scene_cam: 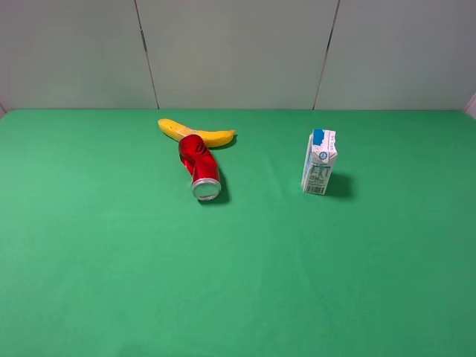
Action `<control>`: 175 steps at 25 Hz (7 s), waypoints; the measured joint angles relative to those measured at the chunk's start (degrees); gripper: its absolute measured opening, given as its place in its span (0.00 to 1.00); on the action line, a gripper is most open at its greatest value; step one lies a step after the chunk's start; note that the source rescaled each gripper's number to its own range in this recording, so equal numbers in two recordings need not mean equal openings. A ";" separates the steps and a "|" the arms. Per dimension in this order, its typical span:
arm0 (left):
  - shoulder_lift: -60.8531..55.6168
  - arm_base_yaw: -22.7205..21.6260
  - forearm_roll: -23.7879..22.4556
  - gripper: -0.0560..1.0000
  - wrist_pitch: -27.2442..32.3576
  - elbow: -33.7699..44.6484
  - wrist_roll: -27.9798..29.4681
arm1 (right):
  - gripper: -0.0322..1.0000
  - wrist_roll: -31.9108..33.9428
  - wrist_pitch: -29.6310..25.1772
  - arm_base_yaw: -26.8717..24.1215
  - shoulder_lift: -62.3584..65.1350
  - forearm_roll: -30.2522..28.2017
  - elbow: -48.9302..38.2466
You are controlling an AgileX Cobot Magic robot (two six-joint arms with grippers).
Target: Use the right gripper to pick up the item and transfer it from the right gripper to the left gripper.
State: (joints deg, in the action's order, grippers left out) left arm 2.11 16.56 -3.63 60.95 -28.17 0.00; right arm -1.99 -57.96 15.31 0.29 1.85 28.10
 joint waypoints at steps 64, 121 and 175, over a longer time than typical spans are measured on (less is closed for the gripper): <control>0.00 0.00 0.00 0.98 -0.05 0.00 0.00 | 1.00 8.51 -9.86 6.19 -104.70 -5.75 61.47; 0.00 0.00 0.00 0.98 -0.05 0.00 0.00 | 0.03 10.20 -3.66 6.19 -112.15 -4.42 63.38; 3.10 0.00 2.65 0.98 -0.40 -0.05 0.00 | 0.03 -16.27 -12.96 6.19 -83.46 24.56 61.89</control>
State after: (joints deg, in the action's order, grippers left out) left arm 5.21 16.56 -0.98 60.55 -28.22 0.00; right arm -18.26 -70.92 21.50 -83.17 26.41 89.99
